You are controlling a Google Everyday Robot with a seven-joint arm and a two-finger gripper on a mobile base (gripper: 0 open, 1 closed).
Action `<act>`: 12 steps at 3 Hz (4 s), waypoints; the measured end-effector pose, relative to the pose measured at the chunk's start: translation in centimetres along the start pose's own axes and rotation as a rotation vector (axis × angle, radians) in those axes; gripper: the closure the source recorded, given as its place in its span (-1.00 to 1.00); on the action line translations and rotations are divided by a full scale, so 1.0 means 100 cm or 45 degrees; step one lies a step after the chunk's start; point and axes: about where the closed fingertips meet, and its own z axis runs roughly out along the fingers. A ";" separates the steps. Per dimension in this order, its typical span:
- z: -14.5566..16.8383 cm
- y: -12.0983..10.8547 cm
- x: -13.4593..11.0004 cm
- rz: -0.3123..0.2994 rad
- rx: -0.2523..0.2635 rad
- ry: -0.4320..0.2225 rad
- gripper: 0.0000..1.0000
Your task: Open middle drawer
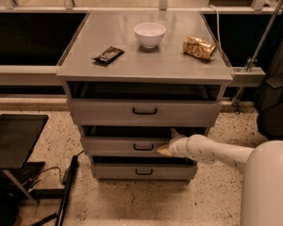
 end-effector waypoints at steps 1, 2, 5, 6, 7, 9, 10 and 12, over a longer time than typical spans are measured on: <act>0.000 0.000 0.000 0.000 0.000 0.000 0.31; 0.000 0.000 0.000 0.000 0.000 0.000 0.77; -0.055 -0.015 -0.023 -0.100 0.108 -0.061 1.00; -0.112 0.022 -0.027 -0.103 0.221 -0.153 1.00; -0.152 0.094 0.006 -0.067 0.182 -0.169 1.00; -0.164 0.133 0.031 -0.041 0.123 -0.136 0.15; -0.164 0.133 0.031 -0.041 0.123 -0.136 -0.31; -0.164 0.133 0.031 -0.041 0.123 -0.136 -1.00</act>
Offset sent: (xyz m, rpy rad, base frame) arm 0.0000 0.0000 0.0000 0.0000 0.0000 0.0000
